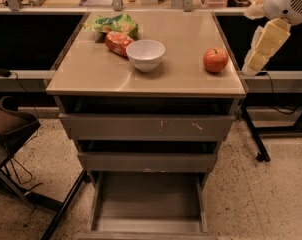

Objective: Place apple into bottom drawer

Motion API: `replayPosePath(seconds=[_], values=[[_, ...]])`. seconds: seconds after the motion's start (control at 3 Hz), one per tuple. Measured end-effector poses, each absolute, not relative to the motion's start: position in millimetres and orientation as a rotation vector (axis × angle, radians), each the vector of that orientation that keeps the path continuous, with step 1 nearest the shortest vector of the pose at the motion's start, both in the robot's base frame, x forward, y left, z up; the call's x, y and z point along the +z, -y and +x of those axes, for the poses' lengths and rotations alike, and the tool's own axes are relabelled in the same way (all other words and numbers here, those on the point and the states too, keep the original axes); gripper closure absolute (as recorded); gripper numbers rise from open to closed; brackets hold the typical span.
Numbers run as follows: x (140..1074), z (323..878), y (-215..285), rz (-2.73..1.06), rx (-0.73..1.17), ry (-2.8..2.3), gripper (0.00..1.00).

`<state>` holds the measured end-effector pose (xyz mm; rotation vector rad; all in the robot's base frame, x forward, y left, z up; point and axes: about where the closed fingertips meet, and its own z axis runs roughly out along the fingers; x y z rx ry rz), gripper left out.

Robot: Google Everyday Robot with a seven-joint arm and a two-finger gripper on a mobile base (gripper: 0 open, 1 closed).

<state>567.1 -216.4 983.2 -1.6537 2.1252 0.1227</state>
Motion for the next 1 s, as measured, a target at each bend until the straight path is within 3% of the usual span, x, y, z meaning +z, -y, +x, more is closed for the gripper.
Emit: replayPosePath(seconds=[0.67, 1.0], values=[[933.4, 649.8, 207.6, -1.508, 0.491, -2.051, 0.00], [967.8, 692.4, 207.3, -1.338, 0.475, -1.892, 0.00]])
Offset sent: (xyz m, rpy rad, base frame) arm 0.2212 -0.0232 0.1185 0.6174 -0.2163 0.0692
